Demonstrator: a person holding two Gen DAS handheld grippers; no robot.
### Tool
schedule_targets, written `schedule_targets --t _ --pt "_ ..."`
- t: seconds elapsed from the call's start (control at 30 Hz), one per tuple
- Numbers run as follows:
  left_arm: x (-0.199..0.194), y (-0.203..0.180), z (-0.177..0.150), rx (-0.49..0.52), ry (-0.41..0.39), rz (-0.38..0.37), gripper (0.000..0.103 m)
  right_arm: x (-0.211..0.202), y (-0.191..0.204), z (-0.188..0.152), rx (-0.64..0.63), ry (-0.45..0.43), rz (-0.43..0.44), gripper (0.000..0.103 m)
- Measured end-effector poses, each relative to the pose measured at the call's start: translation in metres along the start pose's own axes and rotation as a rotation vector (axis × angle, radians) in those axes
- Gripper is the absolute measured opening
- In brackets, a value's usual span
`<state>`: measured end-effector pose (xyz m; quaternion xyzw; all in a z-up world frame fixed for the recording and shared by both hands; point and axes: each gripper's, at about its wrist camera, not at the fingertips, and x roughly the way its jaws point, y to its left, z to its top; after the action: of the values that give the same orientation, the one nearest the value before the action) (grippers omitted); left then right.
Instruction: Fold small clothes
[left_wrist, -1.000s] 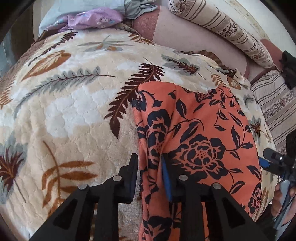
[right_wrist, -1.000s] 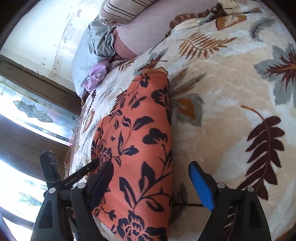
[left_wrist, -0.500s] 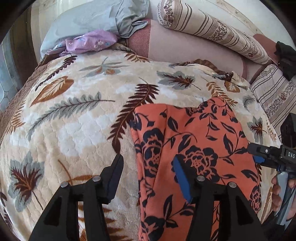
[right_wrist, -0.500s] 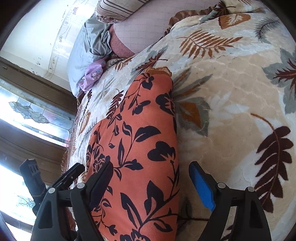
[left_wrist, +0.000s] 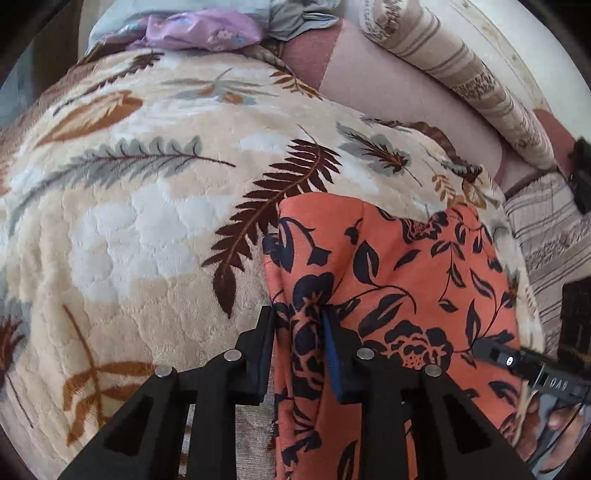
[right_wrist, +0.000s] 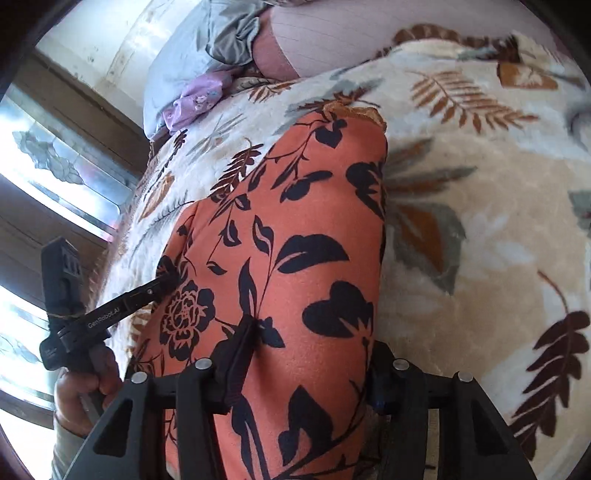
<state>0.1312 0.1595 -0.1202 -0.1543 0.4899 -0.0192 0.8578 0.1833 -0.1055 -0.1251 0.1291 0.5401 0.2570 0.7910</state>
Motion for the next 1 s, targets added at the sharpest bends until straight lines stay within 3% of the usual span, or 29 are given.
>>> schedule_targets --t 0.1,0.2,0.3,0.5,0.8,0.97,1.0 --pt "-0.006 -0.007 -0.002 0.009 -0.006 0.032 0.035 0.008 -0.022 -0.002 0.130 0.031 0.032 0.068" --pt "-0.026 -0.017 -0.009 0.074 -0.034 0.076 0.042 -0.009 -0.021 -0.012 0.135 0.008 0.082 0.076" --pt "-0.051 -0.024 -0.022 0.129 -0.079 0.107 0.054 -0.029 -0.020 -0.025 0.110 -0.018 0.084 0.076" --pt "-0.086 -0.040 -0.050 0.168 -0.127 0.127 0.063 -0.058 -0.020 -0.057 0.140 -0.062 0.111 0.076" --pt "-0.102 -0.058 -0.075 0.192 -0.135 0.110 0.064 -0.070 -0.017 -0.085 0.145 -0.068 0.125 0.076" --pt "-0.088 -0.051 -0.086 0.168 -0.103 0.102 0.064 -0.065 -0.019 -0.082 0.154 -0.072 0.129 0.076" --pt "-0.078 -0.045 -0.089 0.161 -0.078 0.114 0.055 -0.062 -0.020 -0.081 0.155 -0.071 0.128 0.076"
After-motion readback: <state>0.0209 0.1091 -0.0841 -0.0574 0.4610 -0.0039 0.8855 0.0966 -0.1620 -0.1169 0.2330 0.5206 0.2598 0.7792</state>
